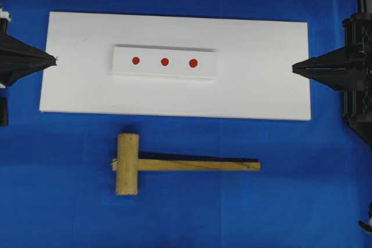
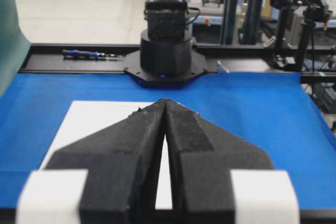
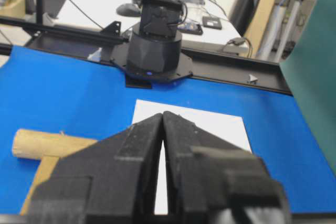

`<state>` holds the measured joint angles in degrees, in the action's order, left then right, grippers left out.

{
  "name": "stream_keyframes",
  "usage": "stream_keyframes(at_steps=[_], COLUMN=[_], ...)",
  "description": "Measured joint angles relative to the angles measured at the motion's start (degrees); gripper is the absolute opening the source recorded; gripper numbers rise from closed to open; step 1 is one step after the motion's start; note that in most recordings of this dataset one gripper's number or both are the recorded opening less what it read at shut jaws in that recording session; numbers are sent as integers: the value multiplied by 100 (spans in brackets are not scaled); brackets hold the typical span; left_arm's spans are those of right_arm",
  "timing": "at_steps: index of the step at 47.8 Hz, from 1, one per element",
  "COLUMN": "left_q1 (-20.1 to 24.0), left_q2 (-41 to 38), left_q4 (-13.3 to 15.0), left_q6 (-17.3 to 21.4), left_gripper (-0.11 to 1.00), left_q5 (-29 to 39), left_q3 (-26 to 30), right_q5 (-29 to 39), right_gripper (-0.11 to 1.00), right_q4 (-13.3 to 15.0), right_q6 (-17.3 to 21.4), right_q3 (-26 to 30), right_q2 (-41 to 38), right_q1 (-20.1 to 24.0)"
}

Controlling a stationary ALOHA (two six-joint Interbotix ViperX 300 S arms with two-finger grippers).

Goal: Hit the mark with a hammer.
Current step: 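Move the right gripper toward the wooden mallet's handle, then close the right gripper on the end of the mallet handle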

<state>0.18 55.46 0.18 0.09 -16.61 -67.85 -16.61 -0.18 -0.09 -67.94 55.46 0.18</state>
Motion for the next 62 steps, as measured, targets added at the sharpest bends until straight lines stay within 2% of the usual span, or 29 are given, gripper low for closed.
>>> stream_keyframes(at_steps=[8, 16, 22, 27, 31, 34, 42, 45, 47, 54, 62], left_q1=[-35, -35, -44, -35, -35, -35, -44, -44, -44, -44, -35], left_q2=[0, 9, 0, -9, -9, -9, -9, -9, -9, -18, -18], left_q4=[35, 53, 62, 62, 53, 62, 62, 62, 62, 62, 62], left_q6=[-44, -88, -114, -105, -114, -105, -114, -114, -114, -114, -114], left_gripper=[0, 0, 0, 0, 0, 0, 0, 0, 0, 0, 0], left_q5=[79, 158, 220, 237, 246, 246, 246, 246, 246, 246, 246], left_q3=[0, 9, 9, 9, 0, 9, -9, -18, -26, -44, -53], right_q5=[149, 237, 272, 272, 281, 325, 782, 896, 940, 817, 88], right_gripper=[-6, -6, -5, -1, 11, 24, 76, 90, 93, 88, 89], right_q4=[9, -35, -53, -53, -62, -62, -70, -79, -88, -281, -589], right_q6=[35, 272, 545, 765, 932, 1028, 1239, 1301, 1336, 1397, 1406], right_q3=[79, 387, 703, 976, 1213, 1362, 1934, 2118, 2224, 2496, 2681], right_q2=[-229, -756, -1389, -2021, -2566, -2927, -3920, -4236, -4456, -5168, -5968], right_q1=[44, 431, 773, 905, 1011, 1072, 1151, 1195, 1222, 1292, 1371])
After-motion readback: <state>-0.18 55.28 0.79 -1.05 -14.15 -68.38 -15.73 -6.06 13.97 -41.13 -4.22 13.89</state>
